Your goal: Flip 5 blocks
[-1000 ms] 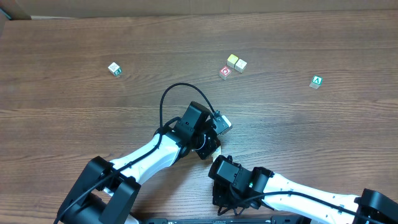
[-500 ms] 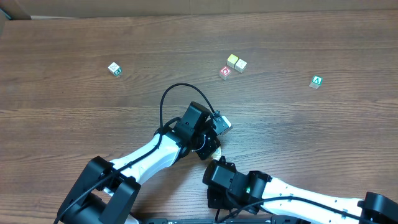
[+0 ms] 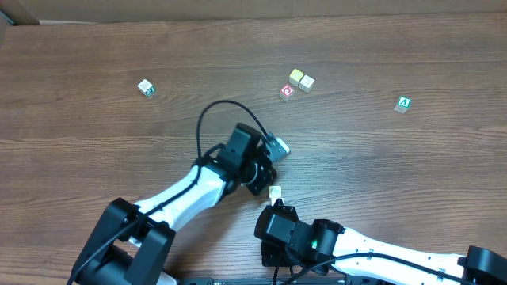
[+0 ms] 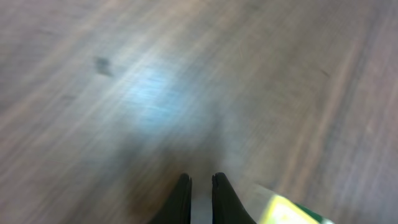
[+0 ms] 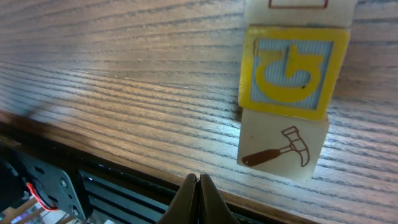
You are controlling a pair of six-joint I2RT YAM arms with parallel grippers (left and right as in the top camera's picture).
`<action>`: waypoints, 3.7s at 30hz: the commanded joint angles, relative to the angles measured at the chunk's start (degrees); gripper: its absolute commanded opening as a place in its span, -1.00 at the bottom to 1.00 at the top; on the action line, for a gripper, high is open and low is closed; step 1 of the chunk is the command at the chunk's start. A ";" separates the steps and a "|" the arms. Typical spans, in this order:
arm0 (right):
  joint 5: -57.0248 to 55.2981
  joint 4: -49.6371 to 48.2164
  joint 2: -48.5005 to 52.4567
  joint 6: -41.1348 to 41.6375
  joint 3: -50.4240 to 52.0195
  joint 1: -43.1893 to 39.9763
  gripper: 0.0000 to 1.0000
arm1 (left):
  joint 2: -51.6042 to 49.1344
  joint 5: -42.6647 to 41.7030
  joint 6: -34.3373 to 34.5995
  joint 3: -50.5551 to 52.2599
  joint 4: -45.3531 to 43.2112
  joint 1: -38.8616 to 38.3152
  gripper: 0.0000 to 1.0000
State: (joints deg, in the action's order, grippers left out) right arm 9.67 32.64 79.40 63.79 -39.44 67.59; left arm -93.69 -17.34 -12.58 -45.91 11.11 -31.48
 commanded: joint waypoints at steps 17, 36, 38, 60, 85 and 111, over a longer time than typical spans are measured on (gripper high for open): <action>-14.19 24.70 -14.58 3.76 -10.62 -9.51 -0.92 | -0.68 2.58 17.16 -3.06 16.87 8.76 -0.92; -13.90 27.87 -14.34 -1.29 -10.45 -17.97 -0.92 | -0.70 -1.81 20.59 -3.06 19.47 0.24 -0.92; -13.90 27.91 -14.34 -1.29 -10.45 -17.97 -0.92 | -0.70 -1.81 20.57 -3.06 19.47 0.22 -0.92; -13.00 27.93 -14.34 -1.29 -10.45 -17.97 -0.92 | -0.70 -6.38 20.09 -3.06 18.64 0.22 -0.91; -12.98 28.22 -14.34 -1.31 -10.45 -17.97 -0.92 | -0.70 -8.28 19.87 -3.06 18.34 0.22 -0.92; -12.57 29.00 -14.36 -1.31 -10.45 -17.97 -0.92 | -0.70 -2.73 19.21 -3.04 18.64 0.28 -0.91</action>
State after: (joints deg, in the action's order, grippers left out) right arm -2.92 61.60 65.25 62.94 -49.01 49.89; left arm -93.69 -21.93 7.33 -48.29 29.61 -31.16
